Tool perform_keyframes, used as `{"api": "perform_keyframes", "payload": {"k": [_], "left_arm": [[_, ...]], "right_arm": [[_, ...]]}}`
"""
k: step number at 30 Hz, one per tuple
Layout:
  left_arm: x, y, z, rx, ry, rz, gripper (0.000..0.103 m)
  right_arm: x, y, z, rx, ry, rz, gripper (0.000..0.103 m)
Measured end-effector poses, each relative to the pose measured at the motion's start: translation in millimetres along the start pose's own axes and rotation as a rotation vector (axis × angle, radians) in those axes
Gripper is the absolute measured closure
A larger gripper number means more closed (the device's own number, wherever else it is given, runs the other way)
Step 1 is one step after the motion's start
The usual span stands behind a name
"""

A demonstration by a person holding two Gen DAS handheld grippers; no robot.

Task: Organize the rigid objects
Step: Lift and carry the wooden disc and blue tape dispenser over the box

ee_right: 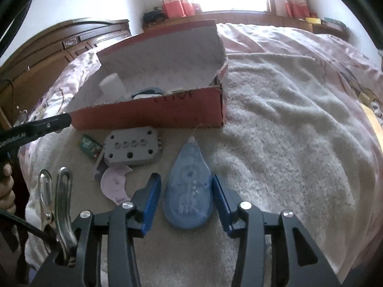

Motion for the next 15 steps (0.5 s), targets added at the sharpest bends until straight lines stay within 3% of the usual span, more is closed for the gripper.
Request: {"api": "perform_keyframes", "payload": {"k": [4, 7, 15], "left_arm": [[0.5, -0.3, 0.0, 0.0, 0.001, 0.0, 0.071], [0.7, -0.4, 0.4, -0.001, 0.001, 0.0, 0.071], [3.5, -0.6, 6.1, -0.009, 0.0, 0.005, 0.071]], "right_arm": [[5.3, -3.7, 0.8, -0.005, 0.045, -0.034, 0.053], [6.0, -3.8, 0.5, -0.004, 0.071, -0.067, 0.061], [4.6, 5.4, 6.2, -0.009, 0.03, 0.0, 0.062]]}}
Point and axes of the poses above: each gripper's, at about its wrist camera, not at the fingertips, and y roughly against the way its jaws point, x to its left, z to its top, the point moved 6 cm from there along -y, roughly the way its jaws point, and after that the axes turned 2 degrees about z, right-handed, at the moved point
